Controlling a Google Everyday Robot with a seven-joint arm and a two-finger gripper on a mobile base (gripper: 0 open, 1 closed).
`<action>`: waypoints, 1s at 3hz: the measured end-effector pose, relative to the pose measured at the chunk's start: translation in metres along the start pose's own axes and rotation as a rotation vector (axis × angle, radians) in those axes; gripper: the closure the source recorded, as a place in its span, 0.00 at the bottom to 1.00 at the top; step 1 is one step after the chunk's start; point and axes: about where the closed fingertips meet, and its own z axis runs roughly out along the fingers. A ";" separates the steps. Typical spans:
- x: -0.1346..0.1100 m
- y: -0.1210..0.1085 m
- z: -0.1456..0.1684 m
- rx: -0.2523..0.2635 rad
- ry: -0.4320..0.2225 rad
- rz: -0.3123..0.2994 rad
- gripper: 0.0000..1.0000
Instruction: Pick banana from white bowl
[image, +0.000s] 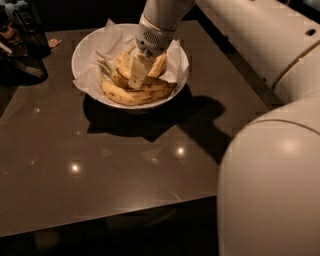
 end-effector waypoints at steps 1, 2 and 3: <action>0.015 0.005 -0.022 0.076 -0.054 -0.077 1.00; 0.015 0.004 -0.020 0.078 -0.055 -0.080 1.00; 0.011 0.018 -0.029 0.067 -0.052 -0.121 1.00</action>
Offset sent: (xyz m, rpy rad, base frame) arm -0.0089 -0.0171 0.0122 0.0212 -0.0942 0.0332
